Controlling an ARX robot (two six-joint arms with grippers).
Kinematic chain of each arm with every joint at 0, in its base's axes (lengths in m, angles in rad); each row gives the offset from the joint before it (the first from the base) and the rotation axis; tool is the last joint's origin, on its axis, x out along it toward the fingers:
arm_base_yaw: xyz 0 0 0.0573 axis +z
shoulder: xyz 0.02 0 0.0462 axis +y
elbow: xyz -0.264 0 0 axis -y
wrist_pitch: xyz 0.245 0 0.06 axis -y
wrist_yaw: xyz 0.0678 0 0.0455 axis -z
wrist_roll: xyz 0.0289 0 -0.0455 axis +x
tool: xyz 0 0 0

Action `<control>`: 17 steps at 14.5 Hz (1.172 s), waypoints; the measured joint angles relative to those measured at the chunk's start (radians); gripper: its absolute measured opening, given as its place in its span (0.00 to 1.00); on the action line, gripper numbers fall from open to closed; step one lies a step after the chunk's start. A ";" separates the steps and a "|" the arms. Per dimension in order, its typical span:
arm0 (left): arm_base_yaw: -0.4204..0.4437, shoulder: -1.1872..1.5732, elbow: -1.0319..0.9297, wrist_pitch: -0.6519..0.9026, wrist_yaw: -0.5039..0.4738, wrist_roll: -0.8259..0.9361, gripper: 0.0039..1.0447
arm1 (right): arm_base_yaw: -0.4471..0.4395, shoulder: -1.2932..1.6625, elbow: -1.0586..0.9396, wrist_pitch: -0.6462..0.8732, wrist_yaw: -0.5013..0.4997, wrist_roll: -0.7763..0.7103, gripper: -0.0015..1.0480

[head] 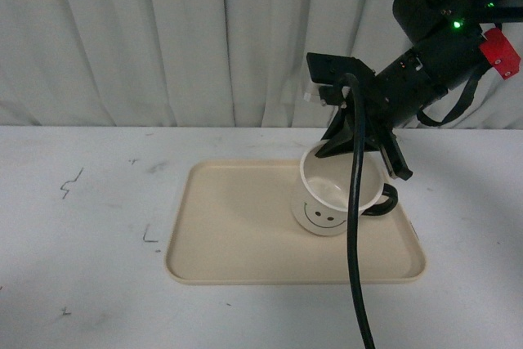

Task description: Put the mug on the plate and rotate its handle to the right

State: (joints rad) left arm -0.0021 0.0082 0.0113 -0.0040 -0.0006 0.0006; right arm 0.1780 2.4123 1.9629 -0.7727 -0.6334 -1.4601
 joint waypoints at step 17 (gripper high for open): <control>0.000 0.000 0.000 0.000 0.000 0.000 0.94 | 0.047 -0.337 -0.222 0.468 0.011 0.235 0.93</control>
State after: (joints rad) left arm -0.0021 0.0086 0.0113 -0.0036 -0.0002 0.0006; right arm 0.2245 2.0754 1.7409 -0.3046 -0.6228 -1.2255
